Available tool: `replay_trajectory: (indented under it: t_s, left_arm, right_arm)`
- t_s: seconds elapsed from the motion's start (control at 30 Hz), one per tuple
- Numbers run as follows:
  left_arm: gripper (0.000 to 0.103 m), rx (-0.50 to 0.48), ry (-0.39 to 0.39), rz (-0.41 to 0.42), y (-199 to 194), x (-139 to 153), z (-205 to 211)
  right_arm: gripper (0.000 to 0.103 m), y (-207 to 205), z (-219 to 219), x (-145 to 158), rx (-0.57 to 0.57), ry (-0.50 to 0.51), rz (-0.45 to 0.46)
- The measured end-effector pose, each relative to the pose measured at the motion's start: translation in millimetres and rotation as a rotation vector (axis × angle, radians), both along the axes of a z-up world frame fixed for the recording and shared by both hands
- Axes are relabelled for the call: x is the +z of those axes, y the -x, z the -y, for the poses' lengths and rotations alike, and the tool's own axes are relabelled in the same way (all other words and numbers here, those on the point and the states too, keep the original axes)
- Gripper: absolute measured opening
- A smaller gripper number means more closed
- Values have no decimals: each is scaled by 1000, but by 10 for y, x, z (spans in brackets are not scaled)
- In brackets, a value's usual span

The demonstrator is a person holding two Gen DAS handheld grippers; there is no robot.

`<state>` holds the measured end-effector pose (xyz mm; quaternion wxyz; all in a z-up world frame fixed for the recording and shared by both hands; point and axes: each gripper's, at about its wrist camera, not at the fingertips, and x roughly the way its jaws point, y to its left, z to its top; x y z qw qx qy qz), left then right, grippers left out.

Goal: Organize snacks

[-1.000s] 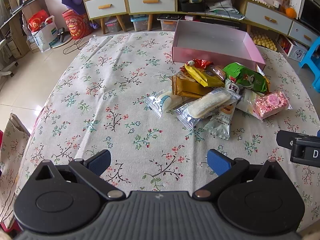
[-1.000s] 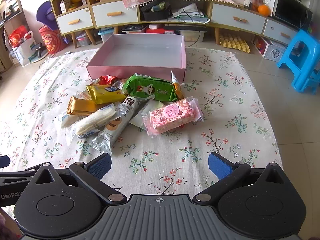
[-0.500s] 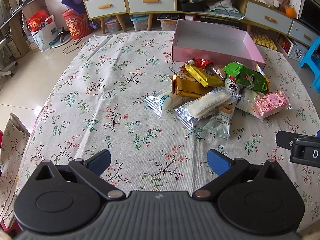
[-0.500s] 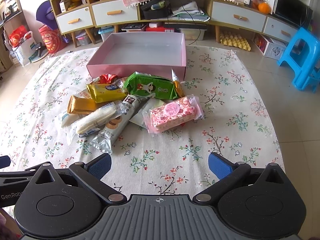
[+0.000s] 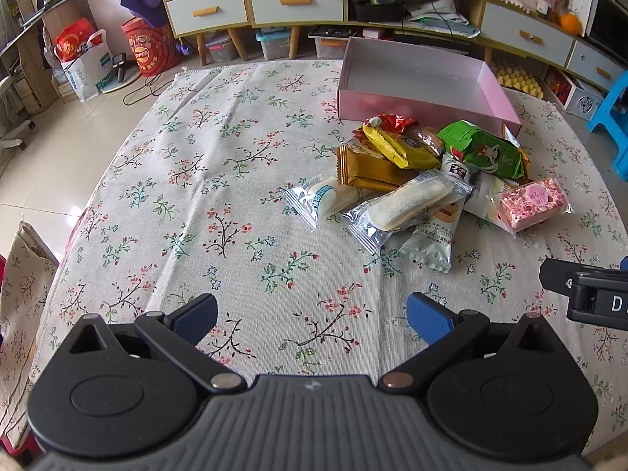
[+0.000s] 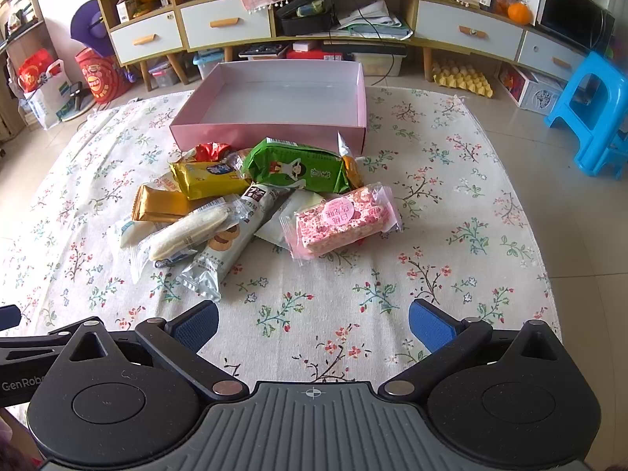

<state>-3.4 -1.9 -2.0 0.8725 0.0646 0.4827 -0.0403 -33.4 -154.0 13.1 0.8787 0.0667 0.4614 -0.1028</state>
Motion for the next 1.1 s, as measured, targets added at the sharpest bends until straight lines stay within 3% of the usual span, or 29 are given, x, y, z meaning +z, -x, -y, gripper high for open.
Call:
replay_trajectory:
  t_s: [1.1]
  left_arm:
    - [103, -2, 3, -15, -12, -17, -11]
  right_arm:
    - [103, -5, 44, -34, -15, -16, -9]
